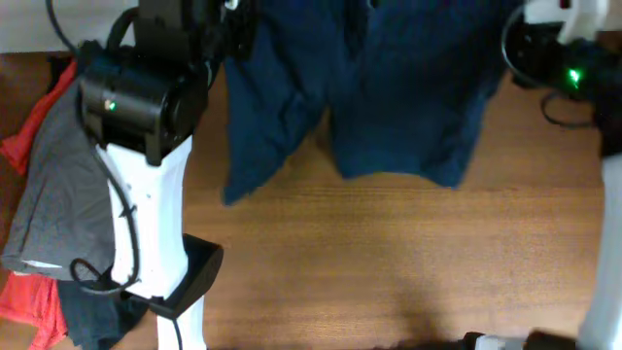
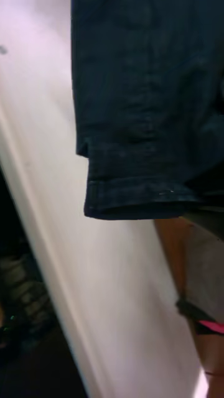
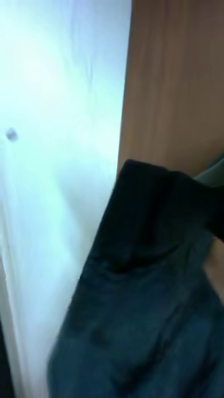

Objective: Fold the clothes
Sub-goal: 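Grasp the waistband with both grippers and spread the shorts flat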

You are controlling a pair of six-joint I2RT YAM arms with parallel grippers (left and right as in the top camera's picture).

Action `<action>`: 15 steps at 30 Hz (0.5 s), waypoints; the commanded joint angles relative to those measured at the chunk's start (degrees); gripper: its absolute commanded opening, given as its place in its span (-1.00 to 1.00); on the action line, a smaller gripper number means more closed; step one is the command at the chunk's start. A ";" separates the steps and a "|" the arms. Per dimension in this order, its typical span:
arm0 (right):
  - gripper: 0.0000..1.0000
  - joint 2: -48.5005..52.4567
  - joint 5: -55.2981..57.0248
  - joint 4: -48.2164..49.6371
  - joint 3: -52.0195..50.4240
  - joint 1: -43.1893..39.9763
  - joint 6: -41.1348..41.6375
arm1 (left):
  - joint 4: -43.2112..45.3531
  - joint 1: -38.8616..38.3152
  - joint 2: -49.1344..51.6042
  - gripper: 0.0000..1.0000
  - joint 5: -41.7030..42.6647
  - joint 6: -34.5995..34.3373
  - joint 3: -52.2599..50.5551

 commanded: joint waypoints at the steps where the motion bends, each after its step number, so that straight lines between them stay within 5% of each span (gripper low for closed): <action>1: -0.92 -7.39 12.66 -3.48 0.39 -0.33 -2.01 | -2.84 0.35 -3.98 -0.99 -0.02 0.96 0.63; 15: -0.92 -29.90 25.00 -18.45 0.39 -0.33 2.60 | -13.62 0.37 -18.67 -0.99 7.02 -2.60 0.35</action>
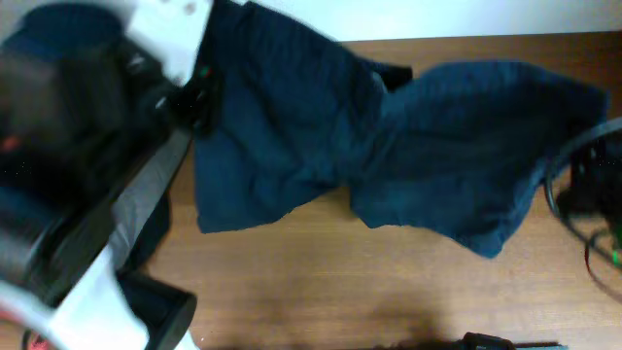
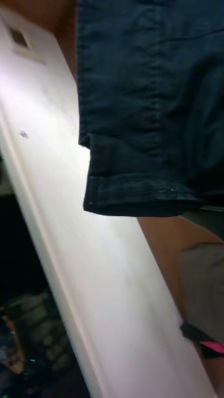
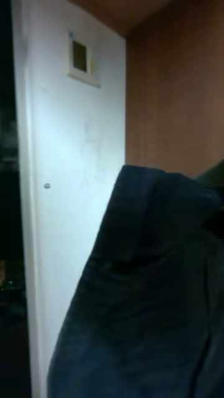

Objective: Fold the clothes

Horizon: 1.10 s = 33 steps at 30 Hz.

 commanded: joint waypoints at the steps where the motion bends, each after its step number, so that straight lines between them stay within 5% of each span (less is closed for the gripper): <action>1: -0.92 -2.34 9.51 -2.23 0.37 -0.46 2.05 | -1.42 1.18 -3.15 -0.99 -3.78 -3.21 -0.39; 9: -0.92 7.39 6.40 -3.43 0.33 -0.44 3.43 | -1.03 1.29 -1.22 -0.99 -10.78 -6.86 -15.54; 18: -0.92 32.41 1.99 -1.62 0.33 -0.28 3.17 | 15.30 6.51 10.49 -0.99 -11.72 -10.05 -37.66; 24: -0.92 48.46 -1.14 6.34 0.33 0.96 2.32 | 26.77 7.61 21.14 -0.99 -11.78 -10.03 -44.28; 30: -0.92 64.19 -1.07 24.79 0.33 5.88 2.34 | 42.45 7.63 33.92 -0.99 -11.85 -9.99 -44.30; 31: -0.92 66.29 -1.09 28.41 0.33 6.67 2.36 | 46.01 7.65 35.67 -0.93 -12.00 -10.01 -44.30; 32: -0.85 67.73 -1.09 30.95 0.33 7.28 2.36 | 48.15 7.67 36.79 -0.59 -12.00 -9.97 -44.30; 33: -0.54 69.20 -1.09 33.79 0.33 7.91 2.36 | 51.10 7.67 38.05 0.08 -12.00 -9.79 -44.30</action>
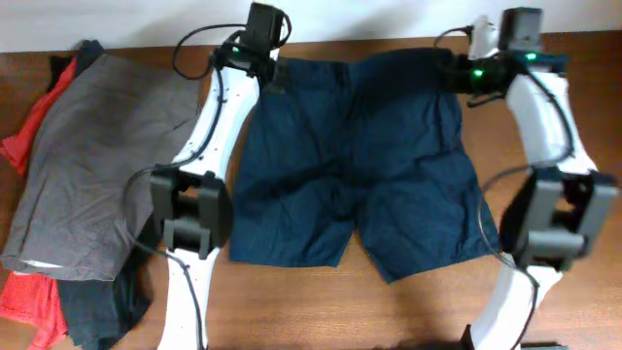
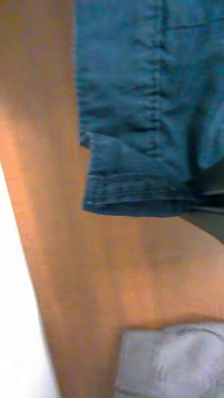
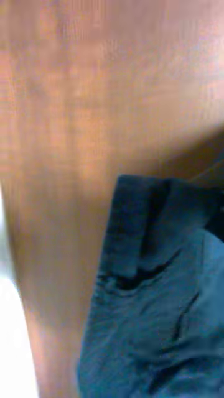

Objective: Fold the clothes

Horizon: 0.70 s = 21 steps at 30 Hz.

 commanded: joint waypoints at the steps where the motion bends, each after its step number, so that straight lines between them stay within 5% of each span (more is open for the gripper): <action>1: 0.10 5.25 1.86 8.55 0.46 2.54 -0.13 | 8.00 1.25 4.39 0.98 -3.58 -0.52 0.11; 3: 0.97 6.19 1.81 10.88 0.46 3.10 -0.11 | 10.08 1.29 4.72 0.98 -3.58 -0.52 0.13; 10: 0.97 -1.46 1.81 -0.50 0.57 3.15 0.98 | -1.27 1.60 0.24 0.98 -4.37 -0.55 5.53; 15: 0.94 -4.59 1.84 -27.43 0.28 3.19 -0.26 | -16.65 1.60 -7.06 0.98 -4.13 -0.52 9.75; 18: 0.25 -4.52 1.84 -32.13 -2.56 3.21 -1.20 | -18.51 1.60 -8.57 0.99 -4.11 -0.52 9.75; 21: -0.68 -4.52 1.84 -30.01 -8.57 3.19 -1.07 | -19.19 1.77 -8.52 0.98 -3.76 -0.52 9.62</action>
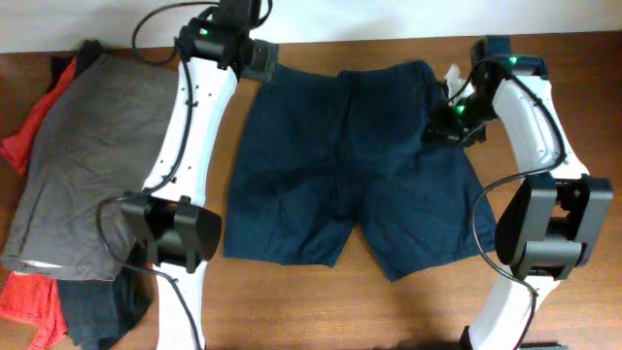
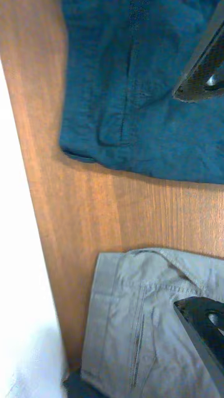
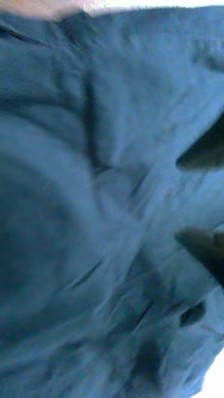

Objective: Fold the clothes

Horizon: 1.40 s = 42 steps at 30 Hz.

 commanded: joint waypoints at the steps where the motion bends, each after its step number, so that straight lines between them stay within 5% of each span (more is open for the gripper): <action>1: -0.78 -0.17 0.26 1.57 -5.53 0.00 0.24 | -1.18 0.55 -0.48 0.98 -0.17 -0.35 0.20; 9: -0.91 -0.13 2.34 15.54 -19.56 -0.04 2.40 | -1.16 0.55 -0.48 0.98 -0.15 -0.35 0.20; 14: -0.92 0.28 14.27 22.45 -24.00 -0.07 5.09 | -1.11 0.55 -0.48 0.98 -0.13 -0.37 0.20; 20: -0.91 0.48 20.09 26.05 -24.44 -2.51 6.86 | -1.14 0.52 -0.48 0.98 2.29 -0.37 0.20; 30: -0.92 2.97 14.80 44.76 -24.24 -12.04 2.12 | 0.00 0.52 -0.48 0.98 2.67 -0.37 0.20; 32: -0.92 1.73 13.29 40.65 -20.98 -11.61 1.62 | 0.46 0.55 -0.48 0.99 2.64 -0.35 0.20; 37: -0.09 -1.14 3.32 18.32 -2.93 -11.13 -0.11 | 1.11 0.70 -0.48 0.98 2.62 -0.35 0.20; 42: 0.11 -1.16 -6.29 -3.19 10.19 -7.19 -6.23 | 2.54 0.72 -0.48 0.98 2.21 0.33 0.20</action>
